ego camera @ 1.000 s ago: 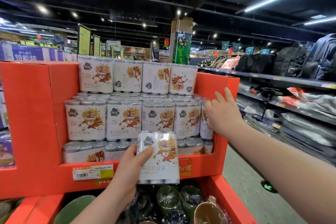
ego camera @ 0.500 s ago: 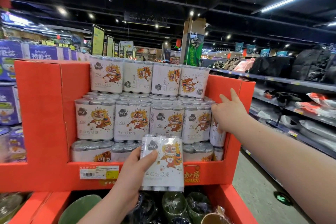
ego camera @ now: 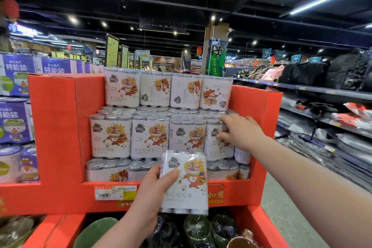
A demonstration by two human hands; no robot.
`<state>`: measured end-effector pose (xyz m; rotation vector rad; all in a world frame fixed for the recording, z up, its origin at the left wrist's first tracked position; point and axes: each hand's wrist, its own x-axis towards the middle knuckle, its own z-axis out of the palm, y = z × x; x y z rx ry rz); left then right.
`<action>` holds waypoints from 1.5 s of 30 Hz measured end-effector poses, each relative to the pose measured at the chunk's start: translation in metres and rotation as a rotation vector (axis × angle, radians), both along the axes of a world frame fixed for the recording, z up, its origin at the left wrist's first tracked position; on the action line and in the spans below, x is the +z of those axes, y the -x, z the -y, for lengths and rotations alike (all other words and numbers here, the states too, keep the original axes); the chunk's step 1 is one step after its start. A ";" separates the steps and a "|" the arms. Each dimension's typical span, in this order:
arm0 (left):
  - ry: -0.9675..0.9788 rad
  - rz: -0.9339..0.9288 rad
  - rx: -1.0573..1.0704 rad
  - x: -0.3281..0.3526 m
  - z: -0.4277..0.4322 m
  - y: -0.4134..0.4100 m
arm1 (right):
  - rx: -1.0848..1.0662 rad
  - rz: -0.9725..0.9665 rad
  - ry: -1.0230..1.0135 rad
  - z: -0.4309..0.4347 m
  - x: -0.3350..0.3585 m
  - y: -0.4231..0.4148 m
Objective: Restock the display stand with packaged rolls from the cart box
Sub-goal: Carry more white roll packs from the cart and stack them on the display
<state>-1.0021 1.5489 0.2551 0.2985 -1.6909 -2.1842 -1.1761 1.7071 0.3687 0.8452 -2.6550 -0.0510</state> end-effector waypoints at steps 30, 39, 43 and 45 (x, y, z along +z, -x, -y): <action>0.131 -0.094 -0.077 0.043 0.018 0.066 | 0.036 -0.027 -0.120 0.004 0.016 0.013; 0.060 -0.130 -0.075 0.039 0.037 0.050 | 0.337 -0.034 -0.059 0.027 0.008 -0.003; -0.005 -0.150 -0.029 0.034 0.049 0.037 | 0.335 -0.092 -0.020 0.043 -0.006 0.001; -0.028 -0.151 -0.007 0.032 0.052 0.031 | 0.296 -0.104 0.017 0.046 -0.008 0.002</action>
